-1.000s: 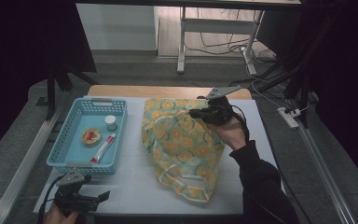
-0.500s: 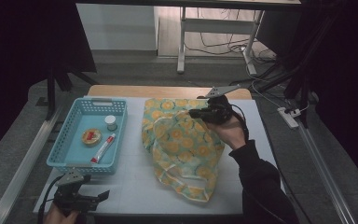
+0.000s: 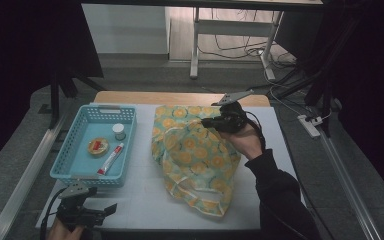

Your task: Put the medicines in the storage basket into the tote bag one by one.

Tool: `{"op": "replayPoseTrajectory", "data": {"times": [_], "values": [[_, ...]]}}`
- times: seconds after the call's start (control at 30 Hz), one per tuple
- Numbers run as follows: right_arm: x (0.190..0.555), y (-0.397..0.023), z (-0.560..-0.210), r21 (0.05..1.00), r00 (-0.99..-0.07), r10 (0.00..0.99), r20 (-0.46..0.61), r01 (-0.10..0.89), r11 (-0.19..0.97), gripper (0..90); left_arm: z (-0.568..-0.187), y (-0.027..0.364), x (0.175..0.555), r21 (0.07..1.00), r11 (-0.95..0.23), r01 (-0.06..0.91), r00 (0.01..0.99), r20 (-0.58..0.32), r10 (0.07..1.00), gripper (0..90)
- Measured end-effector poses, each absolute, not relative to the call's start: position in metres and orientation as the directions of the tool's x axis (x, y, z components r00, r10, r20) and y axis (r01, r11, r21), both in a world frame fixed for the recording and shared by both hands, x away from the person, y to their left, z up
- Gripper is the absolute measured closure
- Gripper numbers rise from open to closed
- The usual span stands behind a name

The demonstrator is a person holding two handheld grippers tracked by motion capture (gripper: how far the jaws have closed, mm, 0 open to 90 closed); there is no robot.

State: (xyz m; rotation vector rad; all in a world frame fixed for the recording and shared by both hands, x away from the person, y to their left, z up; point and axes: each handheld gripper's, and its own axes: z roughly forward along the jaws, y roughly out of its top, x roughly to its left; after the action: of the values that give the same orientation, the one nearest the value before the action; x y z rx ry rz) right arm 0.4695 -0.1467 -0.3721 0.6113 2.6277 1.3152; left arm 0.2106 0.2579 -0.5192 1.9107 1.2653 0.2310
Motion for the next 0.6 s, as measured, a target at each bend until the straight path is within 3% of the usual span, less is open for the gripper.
{"op": "replayPoseTrajectory", "data": {"times": [0.6], "values": [[0.469,-0.146,-0.376,0.787,-0.911,0.41,0.049,0.288,0.545,90.0,-0.501,0.262,0.207,0.756,-0.17,0.632,0.522,-0.254,0.815,0.0]]}}
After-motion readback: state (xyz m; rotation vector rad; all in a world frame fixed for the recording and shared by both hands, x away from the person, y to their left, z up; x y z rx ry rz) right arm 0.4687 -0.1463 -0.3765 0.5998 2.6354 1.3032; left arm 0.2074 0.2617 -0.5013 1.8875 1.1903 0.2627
